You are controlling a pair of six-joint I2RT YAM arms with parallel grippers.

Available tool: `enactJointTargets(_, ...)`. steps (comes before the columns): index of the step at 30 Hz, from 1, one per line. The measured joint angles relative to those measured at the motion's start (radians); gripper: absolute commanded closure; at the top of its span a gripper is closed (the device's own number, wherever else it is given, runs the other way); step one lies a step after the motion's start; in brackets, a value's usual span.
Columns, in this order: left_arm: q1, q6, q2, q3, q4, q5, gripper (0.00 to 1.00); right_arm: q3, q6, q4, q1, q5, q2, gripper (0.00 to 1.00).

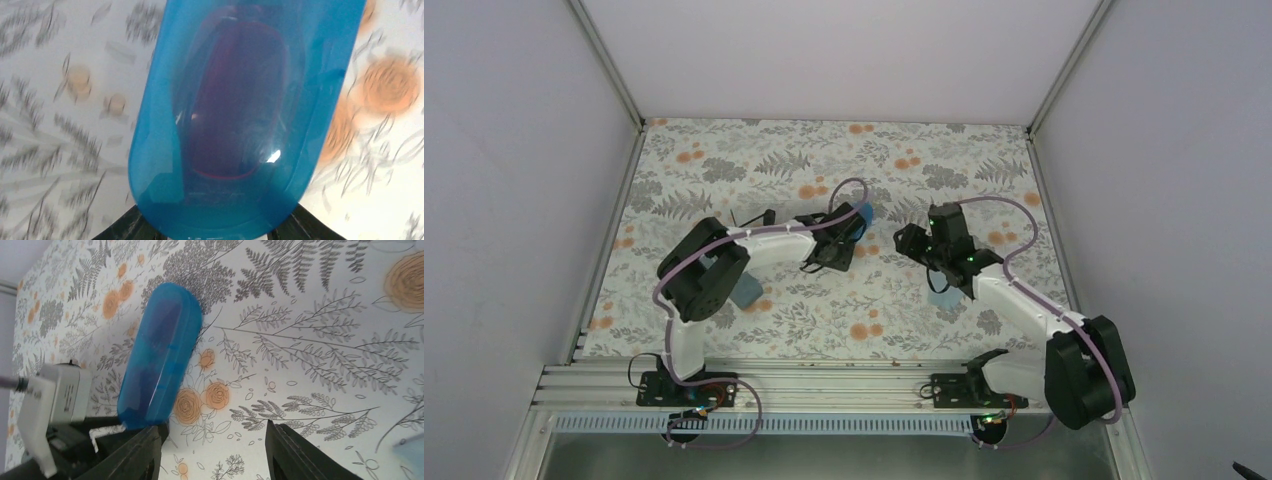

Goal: Organize the sunglasses
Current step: Move the sunglasses case at the center of the board.

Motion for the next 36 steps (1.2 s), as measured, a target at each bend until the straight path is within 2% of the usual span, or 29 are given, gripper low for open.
enactJointTargets(15,0.072,0.131,0.284,0.412,0.036,0.208,0.52,-0.019,0.027,-0.073,-0.011,0.079,-0.05,0.44)
enactJointTargets(24,0.092,0.182,0.377,0.567,0.025,0.307,0.5,-0.02,0.031,-0.091,-0.014,0.113,-0.087,0.43)
enactJointTargets(30,0.1,0.186,0.371,0.557,0.029,0.321,0.4,-0.02,0.028,-0.093,-0.018,0.118,-0.092,0.43)
enactJointTargets(36,0.103,0.169,0.191,0.343,0.029,0.289,0.31,-0.02,-0.008,-0.093,-0.018,0.101,-0.092,0.45)
